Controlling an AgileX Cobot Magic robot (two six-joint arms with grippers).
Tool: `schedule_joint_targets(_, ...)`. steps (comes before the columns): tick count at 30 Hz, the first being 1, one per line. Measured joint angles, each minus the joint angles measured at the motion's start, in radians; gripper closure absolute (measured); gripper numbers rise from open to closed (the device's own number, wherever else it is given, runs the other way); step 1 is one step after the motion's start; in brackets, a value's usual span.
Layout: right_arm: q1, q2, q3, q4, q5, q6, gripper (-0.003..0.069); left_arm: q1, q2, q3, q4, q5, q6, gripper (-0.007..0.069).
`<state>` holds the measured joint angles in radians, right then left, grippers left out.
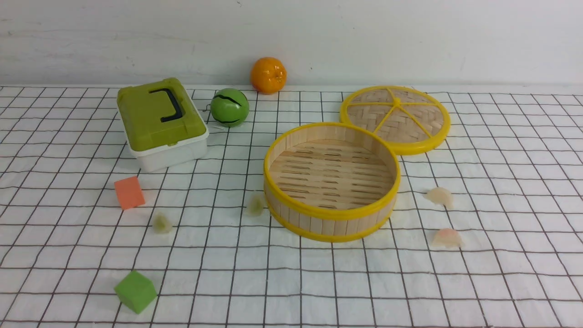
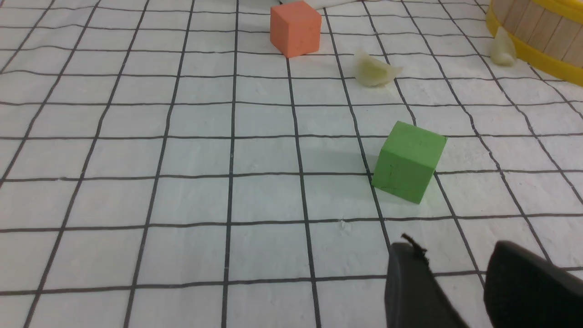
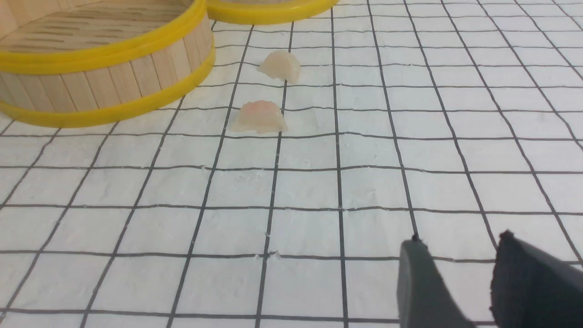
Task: Put the dumplings into the steamer on the table with the white tablecloth.
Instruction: 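Reach for and grasp a dumpling on the table with the left gripper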
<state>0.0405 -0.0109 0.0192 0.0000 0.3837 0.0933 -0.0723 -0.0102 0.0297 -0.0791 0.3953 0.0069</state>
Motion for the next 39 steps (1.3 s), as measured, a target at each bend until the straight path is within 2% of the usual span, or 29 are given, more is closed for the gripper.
schedule_joint_targets(28,0.000,0.000,0.000,0.000,0.000,0.000,0.0419,0.000,0.000,0.000,0.004,-0.031,0.000,0.0385)
schedule_joint_targets(35,0.000,0.000,0.000,-0.023,-0.005,0.000,0.0419,0.000,0.000,0.000,0.000,-0.199,0.000,0.0385)
schedule_joint_targets(39,0.000,0.000,0.008,-0.034,-0.074,0.000,0.0419,0.000,0.000,0.000,-0.003,-0.328,0.000,0.0385)
